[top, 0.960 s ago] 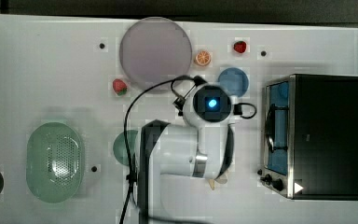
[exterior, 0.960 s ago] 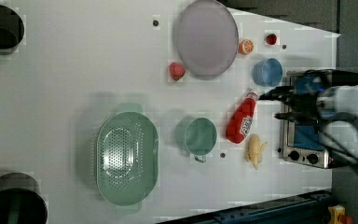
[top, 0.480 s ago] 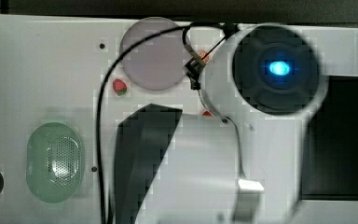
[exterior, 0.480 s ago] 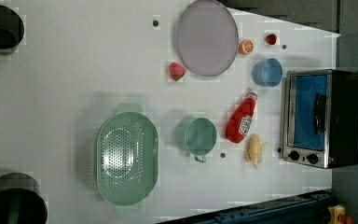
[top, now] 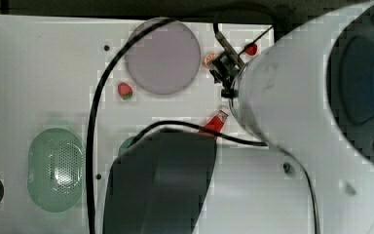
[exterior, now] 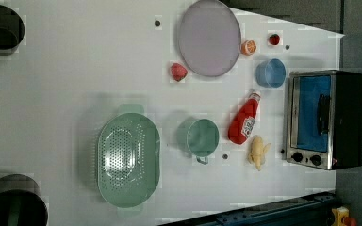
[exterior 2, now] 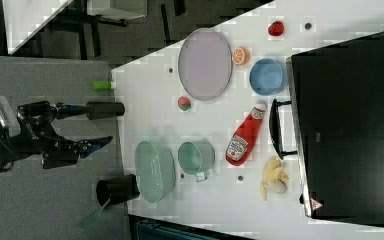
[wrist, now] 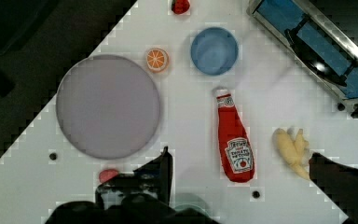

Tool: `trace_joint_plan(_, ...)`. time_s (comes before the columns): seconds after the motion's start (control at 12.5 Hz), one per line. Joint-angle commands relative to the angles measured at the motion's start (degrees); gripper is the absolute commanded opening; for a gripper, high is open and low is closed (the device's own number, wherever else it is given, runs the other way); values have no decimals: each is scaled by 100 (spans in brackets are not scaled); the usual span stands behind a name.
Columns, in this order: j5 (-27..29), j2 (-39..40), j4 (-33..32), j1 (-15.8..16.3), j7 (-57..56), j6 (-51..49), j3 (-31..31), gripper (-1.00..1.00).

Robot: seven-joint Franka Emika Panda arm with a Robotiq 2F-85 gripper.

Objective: Pick Ketchup from oven and place it on table.

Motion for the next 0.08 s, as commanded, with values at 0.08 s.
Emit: trace_joint_plan(0.08,-22,158,-120,22,302,-175,25,100)
